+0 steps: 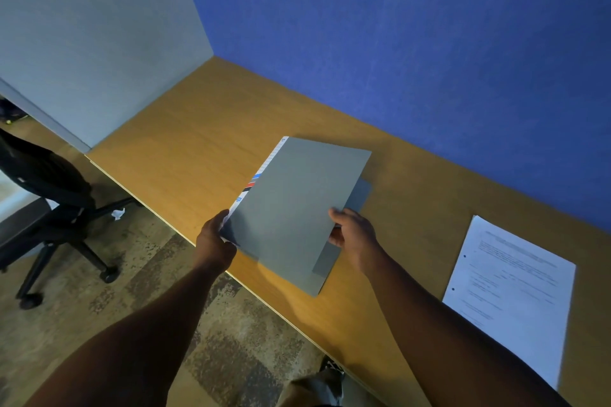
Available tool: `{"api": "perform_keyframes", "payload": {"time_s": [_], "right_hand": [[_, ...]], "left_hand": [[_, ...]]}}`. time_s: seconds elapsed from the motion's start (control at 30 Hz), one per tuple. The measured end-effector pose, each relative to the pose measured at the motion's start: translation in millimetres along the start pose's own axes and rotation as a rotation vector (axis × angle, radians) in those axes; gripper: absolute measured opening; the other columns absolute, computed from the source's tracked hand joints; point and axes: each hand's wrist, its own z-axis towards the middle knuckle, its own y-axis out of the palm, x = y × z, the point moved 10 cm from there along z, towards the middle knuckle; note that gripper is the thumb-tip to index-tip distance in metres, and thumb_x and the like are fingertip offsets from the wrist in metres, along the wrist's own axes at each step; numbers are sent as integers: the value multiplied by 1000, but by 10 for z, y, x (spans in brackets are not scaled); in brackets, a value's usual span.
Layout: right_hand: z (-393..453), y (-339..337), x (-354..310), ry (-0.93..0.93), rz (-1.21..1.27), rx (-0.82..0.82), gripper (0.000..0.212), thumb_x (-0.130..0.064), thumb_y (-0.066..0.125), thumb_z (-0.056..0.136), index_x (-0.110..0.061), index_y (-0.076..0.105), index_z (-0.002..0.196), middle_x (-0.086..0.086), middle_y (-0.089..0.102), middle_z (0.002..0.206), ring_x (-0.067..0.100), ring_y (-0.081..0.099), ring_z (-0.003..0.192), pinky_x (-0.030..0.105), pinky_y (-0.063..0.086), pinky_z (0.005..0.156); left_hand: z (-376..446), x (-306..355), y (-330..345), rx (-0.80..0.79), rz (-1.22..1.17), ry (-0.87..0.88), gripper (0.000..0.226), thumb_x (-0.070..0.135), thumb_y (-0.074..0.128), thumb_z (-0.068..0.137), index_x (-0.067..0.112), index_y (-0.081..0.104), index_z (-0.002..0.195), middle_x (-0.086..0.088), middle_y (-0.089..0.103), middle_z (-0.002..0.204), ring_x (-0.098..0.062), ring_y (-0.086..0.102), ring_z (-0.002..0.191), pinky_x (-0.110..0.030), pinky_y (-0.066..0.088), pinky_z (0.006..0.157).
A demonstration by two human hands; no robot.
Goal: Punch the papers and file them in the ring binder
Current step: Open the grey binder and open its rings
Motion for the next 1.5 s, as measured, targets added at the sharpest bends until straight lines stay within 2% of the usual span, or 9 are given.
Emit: {"api": "perform_keyframes", "payload": {"time_s": [0.17, 0.4, 0.57, 0.73, 0.83, 0.93, 1.07, 1.27, 1.5], "right_hand": [[-19, 37, -216, -62, -20, -26, 15, -17, 62, 94, -8, 70, 103, 9, 73, 100, 24, 69, 95, 29, 56, 64], [-74, 258, -617, -163, -9, -111, 11, -18, 62, 94, -10, 69, 94, 8, 72, 90, 21, 70, 85, 29, 57, 64], [-123, 481, -692, -197, -34, -188, 39, -43, 56, 96, -11, 67, 115, 7, 74, 103, 24, 73, 90, 40, 61, 77], [63, 382, -364, -155, -407, -115, 43, -44, 47, 100, -12, 60, 126, 5, 64, 114, 24, 63, 111, 42, 54, 93], [142, 258, -105, -146, -926, -107, 43, -37, 46, 100, -12, 54, 134, 9, 58, 133, 27, 56, 121, 28, 44, 90], [147, 146, 131, -115, -1118, -125, 50, -33, 47, 100, -10, 44, 144, 10, 45, 149, 24, 45, 135, 28, 39, 102], [116, 117, 244, -130, -1294, -150, 56, -31, 47, 99, -9, 35, 149, 10, 38, 152, 25, 40, 139, 33, 36, 109], [131, 193, 200, -194, -1510, -158, 52, -27, 47, 97, -5, 39, 144, 10, 39, 147, 29, 48, 129, 37, 44, 101], [124, 212, 201, -223, -1584, -108, 43, -20, 55, 91, -5, 48, 130, 8, 39, 139, 32, 58, 112, 37, 49, 89]], "left_hand": [[80, -37, 103, 17, 88, 145, 60, -11, 68, 81, 8, 55, 137, -14, 56, 137, -33, 51, 128, -44, 43, 106], [52, 69, 163, 42, 89, 280, 51, -6, 61, 90, 3, 52, 140, -19, 57, 136, -35, 53, 124, -42, 44, 103], [52, 15, 178, 50, 18, 268, 47, 3, 55, 97, 5, 47, 144, -19, 57, 136, -37, 54, 124, -38, 44, 98], [117, -56, 147, 65, -40, 260, 46, 29, 43, 102, 11, 47, 145, -15, 60, 134, -36, 58, 119, -45, 51, 92], [174, -110, 128, 85, -56, 228, 43, 22, 43, 103, 10, 48, 144, -17, 62, 131, -40, 61, 111, -47, 53, 85], [231, -169, 131, 88, -79, 216, 40, 22, 44, 104, 13, 49, 143, -15, 65, 125, -37, 64, 104, -39, 53, 77], [330, -296, 149, 99, -131, 145, 37, 20, 44, 104, 11, 49, 140, -16, 63, 125, -35, 60, 110, -37, 50, 82], [376, -379, 119, 185, -390, -21, 73, 71, 38, 92, 18, 47, 140, -10, 61, 132, -28, 58, 120, -49, 50, 98], [485, -561, 58, 393, -621, -353, 70, 64, 39, 96, 8, 49, 137, -1, 57, 122, -20, 55, 109, -32, 45, 89]]}}
